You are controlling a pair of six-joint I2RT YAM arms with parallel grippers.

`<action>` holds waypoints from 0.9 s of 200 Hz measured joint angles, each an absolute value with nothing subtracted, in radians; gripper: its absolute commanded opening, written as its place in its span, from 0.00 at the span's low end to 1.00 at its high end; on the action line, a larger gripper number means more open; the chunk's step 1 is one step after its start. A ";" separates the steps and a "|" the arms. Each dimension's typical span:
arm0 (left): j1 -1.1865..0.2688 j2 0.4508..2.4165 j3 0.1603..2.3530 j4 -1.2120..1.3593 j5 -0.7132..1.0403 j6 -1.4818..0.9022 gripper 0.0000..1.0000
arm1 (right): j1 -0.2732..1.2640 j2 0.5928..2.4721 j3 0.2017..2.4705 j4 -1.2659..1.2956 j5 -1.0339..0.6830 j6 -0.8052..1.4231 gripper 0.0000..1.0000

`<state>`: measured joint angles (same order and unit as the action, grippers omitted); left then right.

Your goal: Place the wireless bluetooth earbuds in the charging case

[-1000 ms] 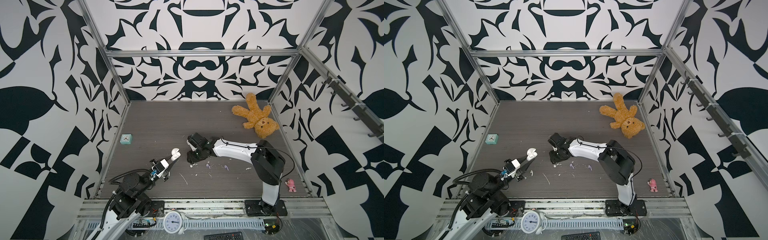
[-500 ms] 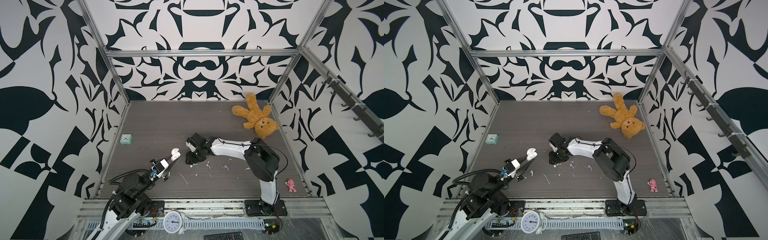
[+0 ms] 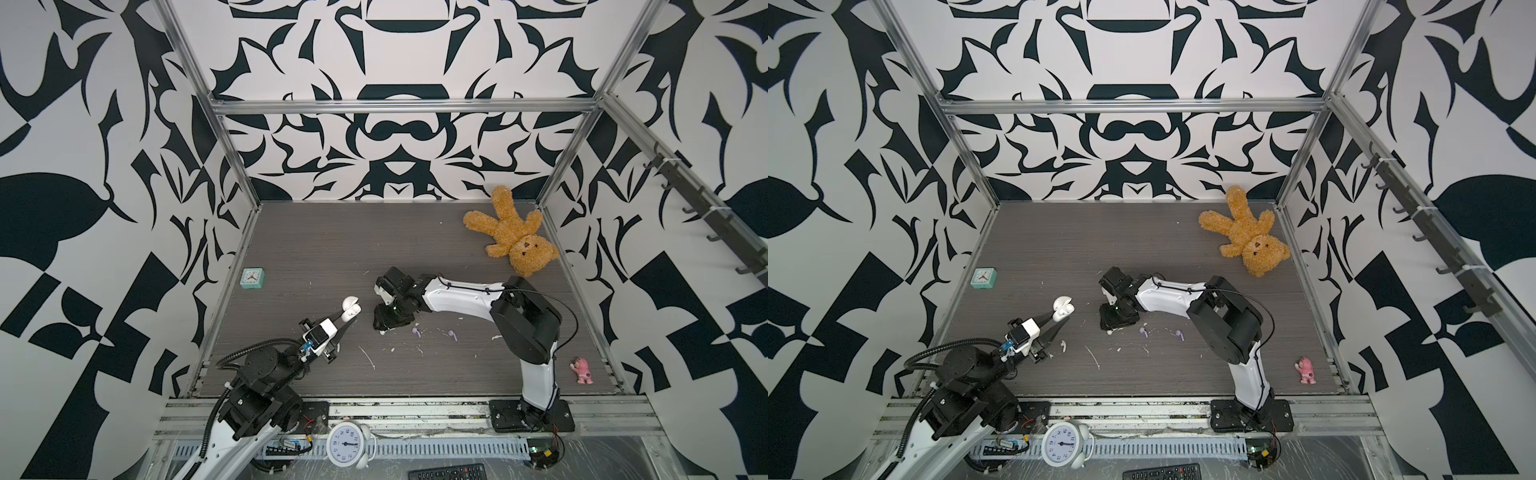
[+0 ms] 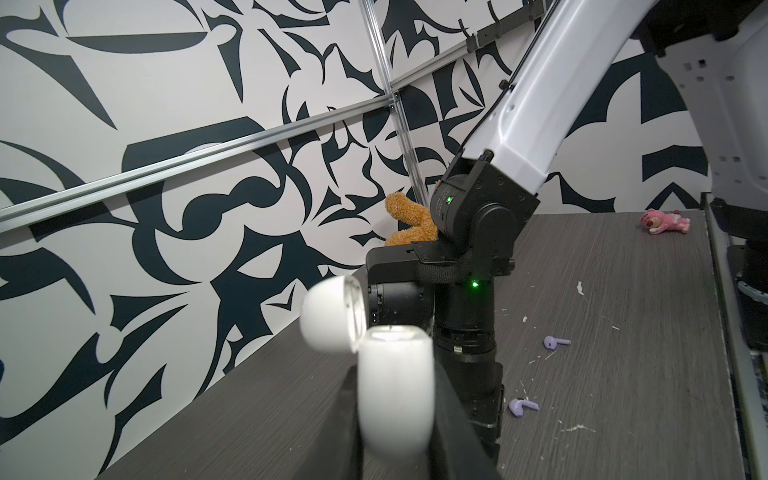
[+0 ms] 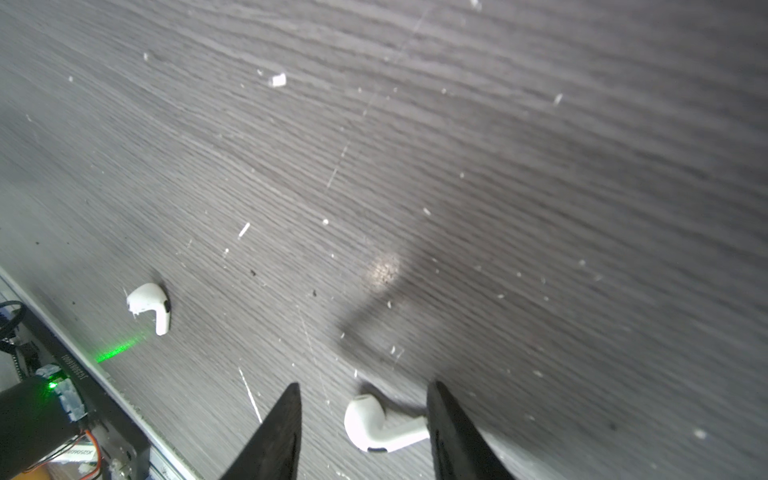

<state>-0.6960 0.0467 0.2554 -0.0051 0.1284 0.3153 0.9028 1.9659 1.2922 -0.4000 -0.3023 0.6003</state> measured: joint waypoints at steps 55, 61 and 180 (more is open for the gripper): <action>-0.696 0.044 0.255 -0.005 0.129 0.315 0.00 | 0.904 1.939 1.252 -0.391 -0.319 0.619 0.51; -0.696 0.043 0.255 -0.005 0.130 0.315 0.00 | 0.905 1.938 1.250 -0.390 -0.320 0.622 0.51; -0.696 0.031 0.255 -0.005 0.136 0.315 0.00 | 0.966 1.916 1.210 -0.372 -0.353 0.682 0.51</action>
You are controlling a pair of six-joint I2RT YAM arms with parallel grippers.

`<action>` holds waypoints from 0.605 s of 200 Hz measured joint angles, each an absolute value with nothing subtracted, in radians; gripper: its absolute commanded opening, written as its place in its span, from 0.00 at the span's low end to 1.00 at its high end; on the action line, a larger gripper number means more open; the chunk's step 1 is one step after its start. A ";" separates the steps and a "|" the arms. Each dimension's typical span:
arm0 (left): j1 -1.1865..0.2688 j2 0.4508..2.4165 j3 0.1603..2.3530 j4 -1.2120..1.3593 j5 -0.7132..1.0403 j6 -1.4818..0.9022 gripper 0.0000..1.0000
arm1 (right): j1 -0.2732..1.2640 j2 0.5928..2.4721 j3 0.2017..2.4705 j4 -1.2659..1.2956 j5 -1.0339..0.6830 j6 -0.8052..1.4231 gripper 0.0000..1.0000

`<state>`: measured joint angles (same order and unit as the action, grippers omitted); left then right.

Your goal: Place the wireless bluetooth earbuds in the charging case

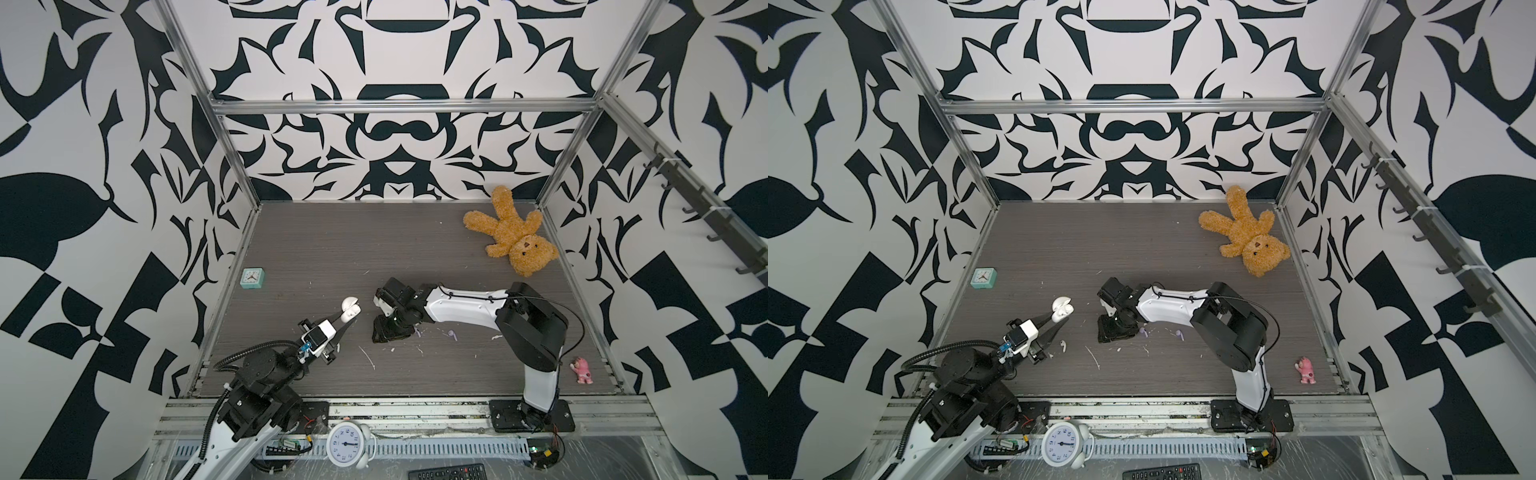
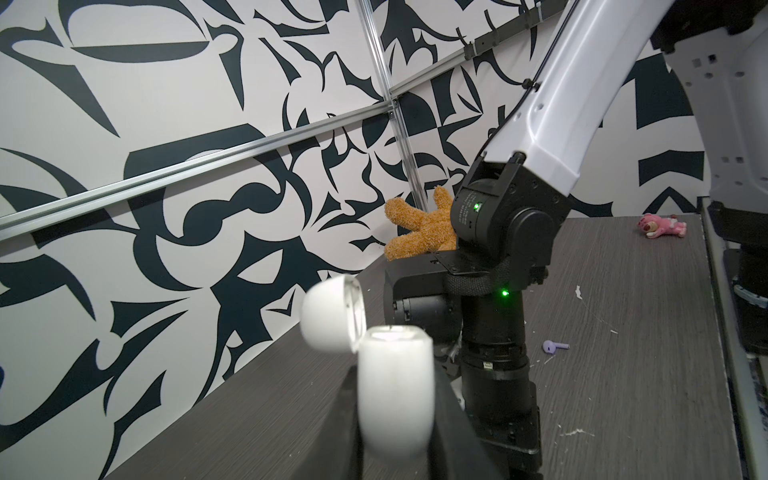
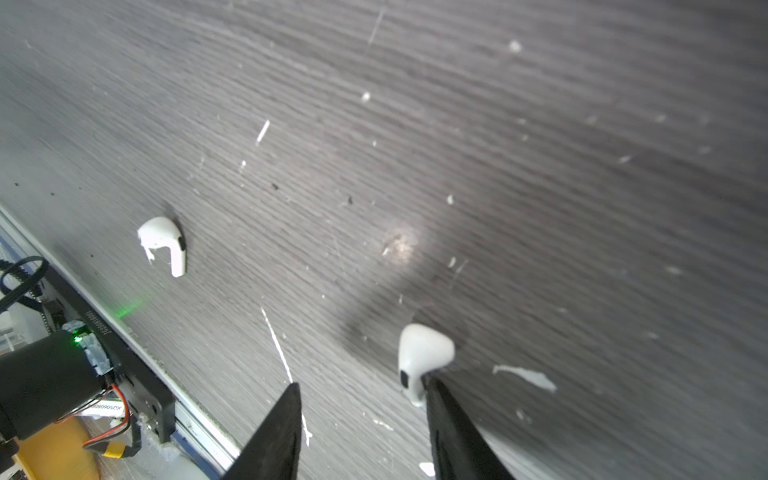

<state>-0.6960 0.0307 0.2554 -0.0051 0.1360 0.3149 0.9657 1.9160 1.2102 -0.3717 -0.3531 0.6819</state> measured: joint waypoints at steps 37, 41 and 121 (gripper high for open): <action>-0.696 0.027 0.255 -0.005 0.138 0.315 0.00 | 0.981 1.909 1.211 -0.389 -0.331 0.689 0.54; -0.696 0.027 0.255 -0.005 0.138 0.315 0.00 | 0.983 1.906 1.211 -0.398 -0.321 0.690 0.55; -0.696 0.025 0.255 -0.005 0.139 0.315 0.00 | 0.997 1.862 1.389 -0.676 -0.116 0.709 0.58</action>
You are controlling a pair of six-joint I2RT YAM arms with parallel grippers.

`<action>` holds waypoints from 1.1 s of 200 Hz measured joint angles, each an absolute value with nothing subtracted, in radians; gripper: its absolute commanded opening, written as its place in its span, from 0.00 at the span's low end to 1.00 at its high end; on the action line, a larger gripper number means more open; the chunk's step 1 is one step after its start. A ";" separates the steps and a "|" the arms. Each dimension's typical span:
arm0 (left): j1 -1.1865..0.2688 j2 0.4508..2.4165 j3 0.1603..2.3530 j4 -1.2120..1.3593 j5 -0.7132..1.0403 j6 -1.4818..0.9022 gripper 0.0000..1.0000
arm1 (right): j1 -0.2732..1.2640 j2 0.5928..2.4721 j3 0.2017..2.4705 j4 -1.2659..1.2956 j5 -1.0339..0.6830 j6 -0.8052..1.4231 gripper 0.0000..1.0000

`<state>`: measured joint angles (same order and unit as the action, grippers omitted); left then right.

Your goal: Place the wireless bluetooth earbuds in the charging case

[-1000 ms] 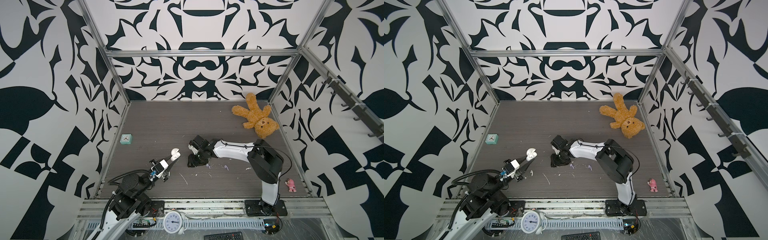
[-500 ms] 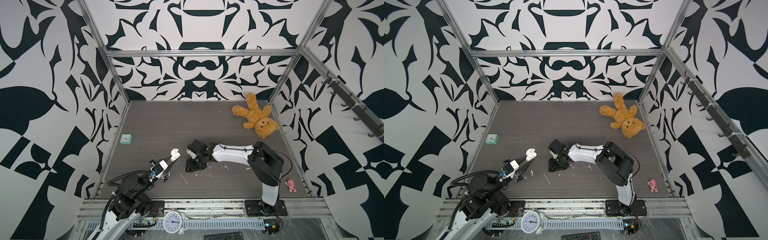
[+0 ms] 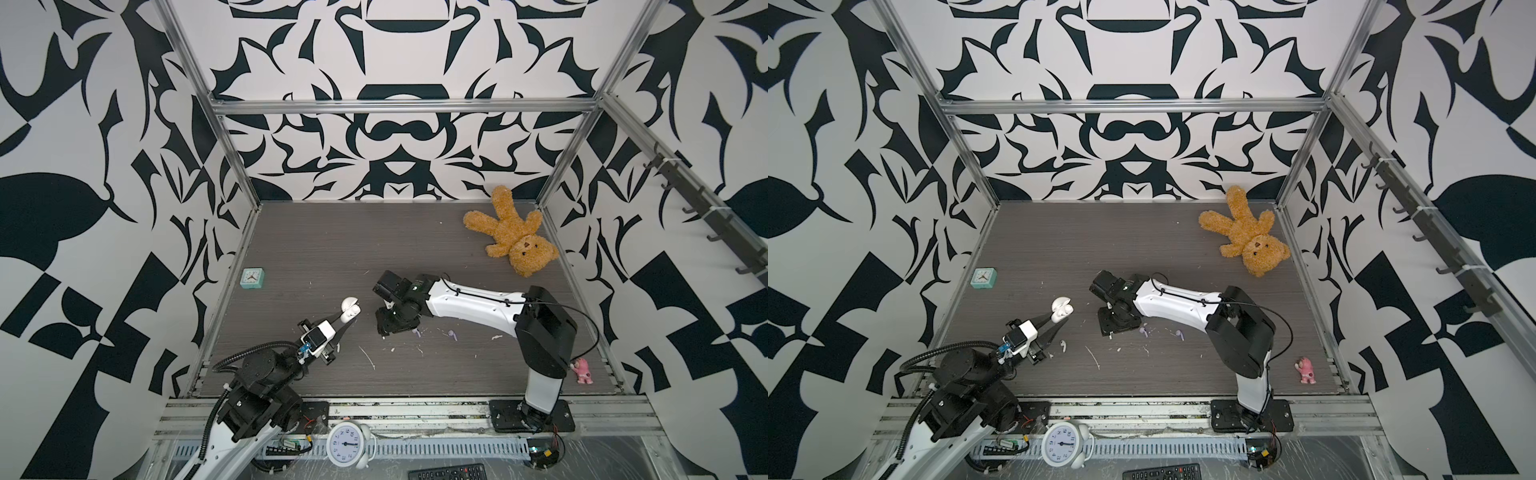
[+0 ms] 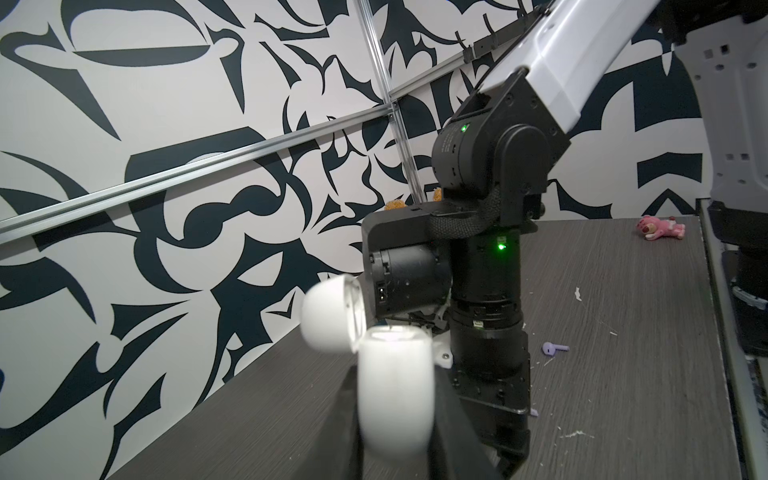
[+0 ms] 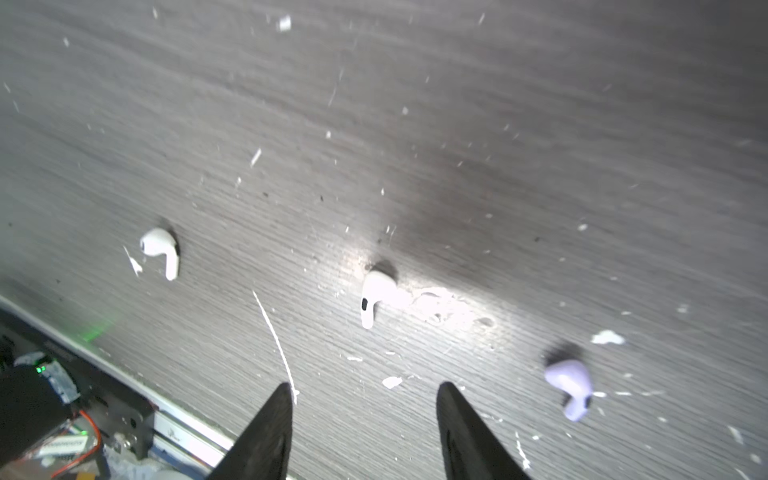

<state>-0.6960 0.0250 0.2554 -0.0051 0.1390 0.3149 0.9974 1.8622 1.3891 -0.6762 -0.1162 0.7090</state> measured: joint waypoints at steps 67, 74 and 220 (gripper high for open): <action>-0.696 0.024 0.255 -0.005 0.139 0.315 0.00 | 1.010 1.994 1.527 -0.776 -0.053 0.738 0.53; -0.696 0.024 0.255 -0.005 0.139 0.315 0.00 | 1.012 2.007 1.535 -0.781 -0.049 0.739 0.53; -0.696 0.024 0.255 -0.005 0.139 0.315 0.00 | 1.019 2.105 1.602 -0.811 -0.014 0.744 0.36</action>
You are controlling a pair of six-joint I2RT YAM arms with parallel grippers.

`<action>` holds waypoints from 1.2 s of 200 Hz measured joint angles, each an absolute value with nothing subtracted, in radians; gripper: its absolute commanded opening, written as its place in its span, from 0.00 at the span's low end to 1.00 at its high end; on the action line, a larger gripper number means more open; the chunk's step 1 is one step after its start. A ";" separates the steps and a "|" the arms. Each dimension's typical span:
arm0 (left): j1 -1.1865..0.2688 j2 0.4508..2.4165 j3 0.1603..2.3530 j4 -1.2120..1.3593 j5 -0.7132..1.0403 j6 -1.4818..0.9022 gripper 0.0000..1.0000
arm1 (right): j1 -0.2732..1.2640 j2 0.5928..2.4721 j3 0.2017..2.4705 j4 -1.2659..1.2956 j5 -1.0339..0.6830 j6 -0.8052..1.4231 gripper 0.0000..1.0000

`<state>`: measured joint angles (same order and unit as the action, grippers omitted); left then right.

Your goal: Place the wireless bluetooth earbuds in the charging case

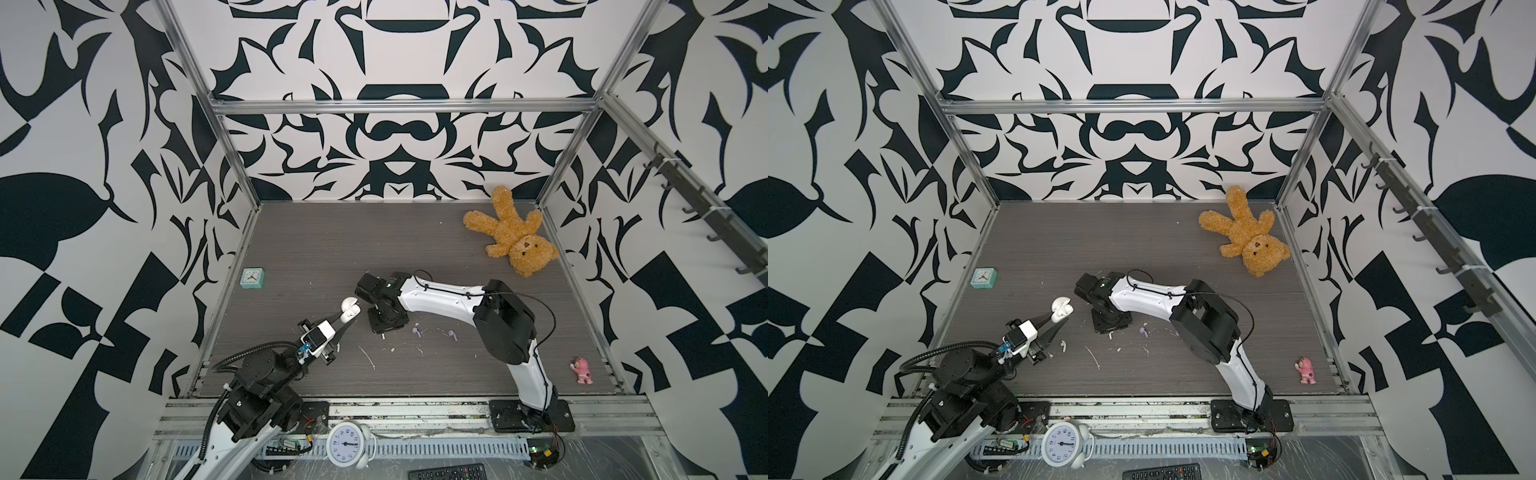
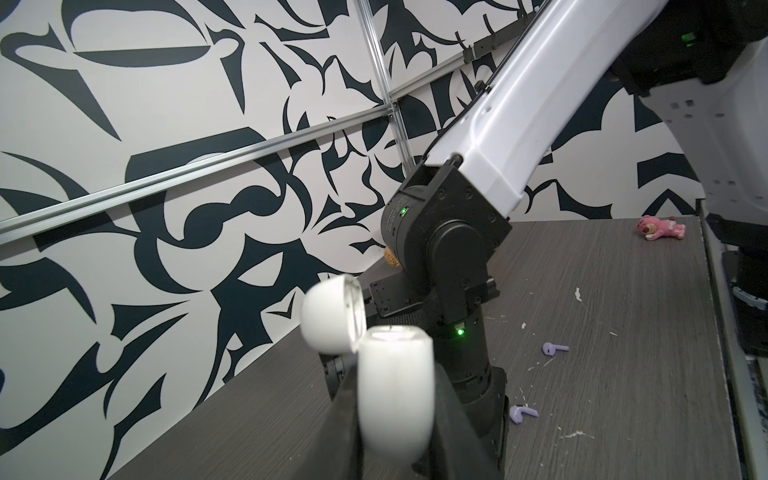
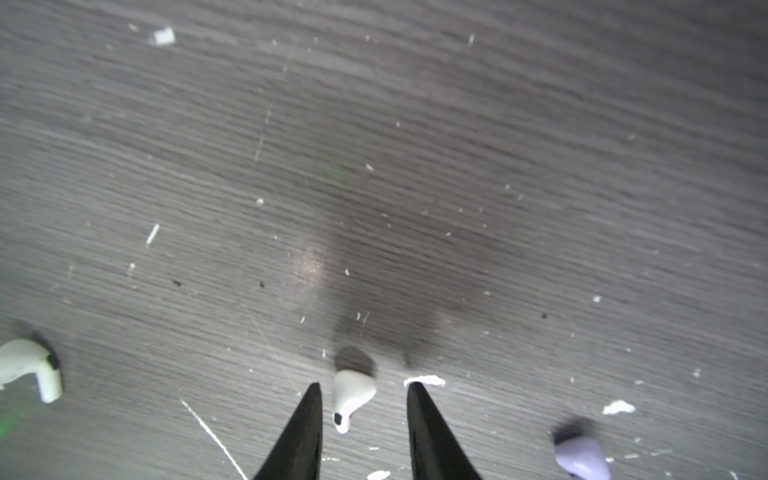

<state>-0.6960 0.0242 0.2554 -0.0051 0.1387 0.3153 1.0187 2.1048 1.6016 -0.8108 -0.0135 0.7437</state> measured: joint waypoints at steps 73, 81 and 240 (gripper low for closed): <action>-0.696 0.024 0.255 -0.005 0.139 0.315 0.00 | 1.019 2.115 1.602 -0.805 -0.017 0.751 0.32; -0.696 0.024 0.255 -0.005 0.139 0.315 0.00 | 1.019 2.118 1.602 -0.804 -0.018 0.754 0.32; -0.696 0.024 0.255 -0.005 0.139 0.315 0.00 | 1.019 2.129 1.602 -0.783 -0.040 0.760 0.23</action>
